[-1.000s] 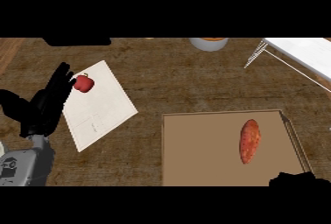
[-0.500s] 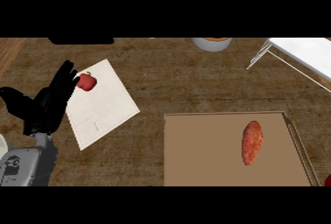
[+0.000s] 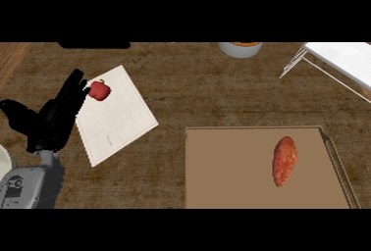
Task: Pick the tomato from the tray and place it in the tiered shelf
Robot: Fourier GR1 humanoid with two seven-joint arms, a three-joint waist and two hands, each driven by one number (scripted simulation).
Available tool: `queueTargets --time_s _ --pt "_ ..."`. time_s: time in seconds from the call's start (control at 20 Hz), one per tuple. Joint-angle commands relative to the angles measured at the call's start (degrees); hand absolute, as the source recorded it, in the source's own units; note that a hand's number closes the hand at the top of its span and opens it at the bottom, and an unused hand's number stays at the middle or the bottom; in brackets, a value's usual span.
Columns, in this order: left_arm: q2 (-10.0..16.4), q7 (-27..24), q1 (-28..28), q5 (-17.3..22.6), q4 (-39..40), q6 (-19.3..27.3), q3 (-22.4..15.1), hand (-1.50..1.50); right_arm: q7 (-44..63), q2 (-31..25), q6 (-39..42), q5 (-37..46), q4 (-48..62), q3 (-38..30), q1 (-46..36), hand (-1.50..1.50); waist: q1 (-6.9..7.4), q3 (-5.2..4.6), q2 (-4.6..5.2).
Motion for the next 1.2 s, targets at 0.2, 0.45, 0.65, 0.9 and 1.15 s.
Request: queueTargets --time_s 0.2,0.45,0.65,0.9,1.15 --pt "-0.46 -0.40 0.24 -0.28 0.93 -0.32 -0.08 0.00 -10.85 -4.72 2.48 2.32 25.67 -2.87 -8.53 1.50 0.56 0.05 0.17" --pt "0.61 -0.66 -0.29 -0.15 0.49 -1.37 0.44 0.00 -18.47 -6.96 0.68 6.89 41.38 -0.18 -15.39 1.50 0.96 0.06 0.26" --pt "-0.01 -1.72 -4.51 -0.42 6.27 -0.28 1.65 0.00 -28.61 -8.81 1.98 10.02 49.99 -0.72 -14.68 1.50 0.17 0.05 0.28" --pt "-1.01 0.55 -1.91 -0.77 1.49 0.53 0.51 0.00 -33.71 -8.87 -1.15 13.62 60.58 3.29 -21.89 1.50 0.56 0.05 0.18" --pt "-1.31 5.01 -1.19 -0.70 -4.45 0.64 -1.28 0.00 -43.35 -13.42 -0.27 18.01 75.58 5.14 -27.55 1.50 1.26 0.12 0.27"
